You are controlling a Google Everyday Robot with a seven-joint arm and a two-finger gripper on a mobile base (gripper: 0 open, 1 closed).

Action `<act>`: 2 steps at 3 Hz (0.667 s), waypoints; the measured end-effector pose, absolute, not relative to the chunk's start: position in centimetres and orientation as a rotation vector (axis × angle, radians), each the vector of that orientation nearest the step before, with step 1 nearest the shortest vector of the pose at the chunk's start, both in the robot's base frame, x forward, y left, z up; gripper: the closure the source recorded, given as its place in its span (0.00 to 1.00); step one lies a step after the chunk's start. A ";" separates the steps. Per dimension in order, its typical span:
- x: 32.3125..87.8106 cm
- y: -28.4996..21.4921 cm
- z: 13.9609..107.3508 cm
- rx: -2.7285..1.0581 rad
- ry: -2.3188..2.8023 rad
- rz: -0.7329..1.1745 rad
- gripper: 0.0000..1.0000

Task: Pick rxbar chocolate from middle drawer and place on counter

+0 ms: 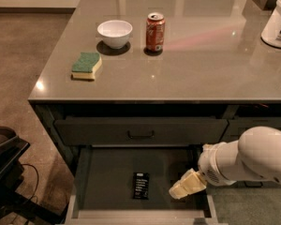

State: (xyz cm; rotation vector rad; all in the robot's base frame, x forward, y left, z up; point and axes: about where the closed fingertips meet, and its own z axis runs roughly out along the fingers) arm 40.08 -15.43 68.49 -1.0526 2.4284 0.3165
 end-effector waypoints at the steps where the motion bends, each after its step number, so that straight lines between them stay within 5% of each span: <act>1: 40.3 -15.3 68.5 -1.029 2.436 0.315 0.00; 2: 39.6 -14.1 65.5 -0.978 2.444 0.392 0.00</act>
Offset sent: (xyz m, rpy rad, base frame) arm -0.0030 0.0281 -0.0784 0.1581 0.0364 -0.0948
